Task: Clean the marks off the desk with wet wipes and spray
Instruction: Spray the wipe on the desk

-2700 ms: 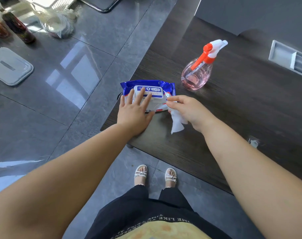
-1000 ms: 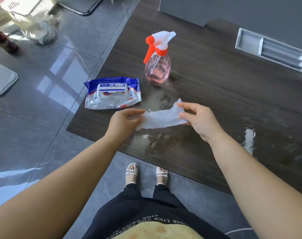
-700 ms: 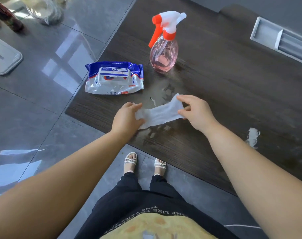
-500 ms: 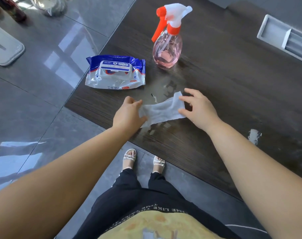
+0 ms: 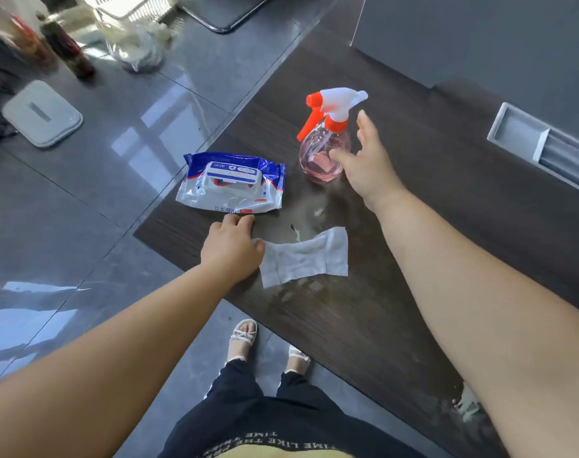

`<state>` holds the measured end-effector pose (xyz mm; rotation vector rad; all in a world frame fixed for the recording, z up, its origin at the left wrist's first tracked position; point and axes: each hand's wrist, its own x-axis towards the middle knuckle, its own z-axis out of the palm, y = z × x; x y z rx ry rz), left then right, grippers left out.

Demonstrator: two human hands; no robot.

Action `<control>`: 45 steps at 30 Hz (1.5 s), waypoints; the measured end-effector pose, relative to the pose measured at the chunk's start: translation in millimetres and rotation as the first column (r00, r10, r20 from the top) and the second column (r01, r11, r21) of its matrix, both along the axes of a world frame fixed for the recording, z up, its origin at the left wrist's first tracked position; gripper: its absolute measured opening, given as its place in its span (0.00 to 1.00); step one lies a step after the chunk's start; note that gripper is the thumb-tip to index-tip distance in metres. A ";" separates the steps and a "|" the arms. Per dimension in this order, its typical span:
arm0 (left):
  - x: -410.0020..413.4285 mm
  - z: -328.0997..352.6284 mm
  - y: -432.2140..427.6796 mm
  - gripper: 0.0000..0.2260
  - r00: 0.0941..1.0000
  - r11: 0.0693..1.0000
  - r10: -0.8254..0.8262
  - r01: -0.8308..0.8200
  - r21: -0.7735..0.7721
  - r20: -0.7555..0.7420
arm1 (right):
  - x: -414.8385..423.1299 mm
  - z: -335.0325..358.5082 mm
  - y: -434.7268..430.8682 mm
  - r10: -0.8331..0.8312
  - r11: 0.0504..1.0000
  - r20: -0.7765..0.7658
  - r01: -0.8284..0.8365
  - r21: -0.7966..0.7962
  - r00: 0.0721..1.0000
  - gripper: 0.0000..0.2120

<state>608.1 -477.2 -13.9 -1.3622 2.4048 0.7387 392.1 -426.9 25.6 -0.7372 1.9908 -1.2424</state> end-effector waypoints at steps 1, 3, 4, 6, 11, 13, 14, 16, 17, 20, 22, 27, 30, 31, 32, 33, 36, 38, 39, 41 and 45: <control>-2.1 1.5 -1.7 0.25 1.000 1.000 -0.004 0.004 0.002 0.012 | -4.1 1.6 -11.9 0.026 0.999 0.012 -0.025 -0.041 1.000 0.29; -4.7 3.7 -3.5 0.24 0.999 1.000 -0.015 0.015 0.014 0.038 | -9.7 3.2 -25.0 0.028 0.997 -0.035 -0.031 -0.076 0.999 0.18; -5.7 4.5 -3.6 0.24 0.998 1.000 -0.022 0.021 0.023 0.051 | -11.6 4.0 -26.4 0.015 0.997 -0.070 -0.021 -0.076 0.997 0.13; -7.1 4.6 -3.3 0.24 0.997 0.999 -0.030 0.028 0.030 0.072 | -14.4 3.7 -24.5 -0.042 0.995 -0.117 0.031 -0.093 0.992 0.12; -2.6 3.7 -4.2 0.23 0.995 0.998 -0.048 0.050 -0.024 0.086 | -19.8 -4.7 -17.7 0.074 0.995 -0.170 -0.084 -0.051 0.983 0.36; -0.1 4.6 -4.6 0.23 0.994 0.997 -0.070 0.073 -0.029 0.088 | -24.8 -5.7 -20.5 0.196 0.977 -0.223 -0.210 -0.037 0.955 0.45; 0.5 5.0 -5.0 0.23 0.993 0.996 -0.079 0.081 -0.024 0.089 | -27.3 -3.6 -23.1 0.257 0.962 -0.246 -0.272 -0.028 0.935 0.46; 1.0 5.8 -5.5 0.24 0.992 0.995 -0.091 0.093 -0.018 0.092 | -35.1 -1.4 -29.6 0.361 0.924 -0.260 -0.380 -0.026 0.896 0.44; 1.3 6.0 -6.0 0.25 0.991 0.995 -0.096 0.099 -0.021 0.097 | -36.2 0.8 -32.0 0.391 0.912 -0.250 -0.410 -0.024 0.886 0.40; 2.1 6.2 -6.0 0.25 0.988 0.993 -0.106 0.111 -0.032 0.112 | -33.1 2.4 -36.5 0.435 0.890 -0.272 -0.455 -0.012 0.858 0.35; 2.0 6.3 -5.4 0.26 0.987 0.992 -0.113 0.118 -0.036 0.116 | -27.5 3.9 -36.0 0.403 0.909 -0.299 -0.417 0.017 0.865 0.32; 2.4 6.1 -5.6 0.28 0.981 0.990 -0.128 0.134 -0.033 0.145 | -15.6 22.7 -9.8 0.351 0.933 -0.201 -0.359 -0.004 0.915 0.20; 3.8 8.4 -6.3 0.34 0.975 0.988 -0.153 0.154 0.005 0.159 | -13.2 51.0 13.1 0.370 0.928 -0.120 -0.360 0.095 0.921 0.12; 4.9 9.5 -7.0 0.36 0.972 0.985 -0.171 0.169 0.026 0.159 | -11.2 61.2 20.6 0.396 0.911 -0.091 -0.379 0.165 0.914 0.10; 6.6 10.3 -7.4 0.39 0.969 0.981 -0.191 0.186 0.050 0.158 | -8.0 69.6 28.3 0.435 0.883 -0.076 -0.408 0.233 0.897 0.09; 9.2 10.2 -7.7 0.42 0.964 0.976 -0.216 0.208 0.066 0.154 | -3.3 75.3 36.4 0.479 0.848 -0.064 -0.443 0.290 0.875 0.07; 18.6 10.8 -11.7 0.48 0.937 0.949 -0.315 0.307 0.072 0.151 | 28.1 74.5 59.0 0.503 0.783 0.017 -0.464 0.414 0.864 0.08; 24.8 9.3 -11.3 0.50 0.923 0.934 -0.357 0.349 0.079 0.146 | 55.3 60.1 70.8 0.479 0.760 0.077 -0.457 0.462 0.875 0.12; 26.6 7.9 -9.8 0.51 0.920 0.931 -0.365 0.357 0.078 0.142 | 67.3 51.7 75.0 0.462 0.756 0.099 -0.450 0.476 0.881 0.10; 30.6 4.5 -7.0 0.52 0.913 0.924 -0.382 0.377 0.060 0.143 | 90.9 33.4 81.8 0.424 0.750 0.137 -0.432 0.500 0.895 0.10; 34.7 -2.7 -4.1 0.54 0.888 0.900 -0.426 0.435 -0.020 0.174 | 126.5 7.1 84.4 0.287 0.782 0.183 -0.340 0.523 0.940 0.10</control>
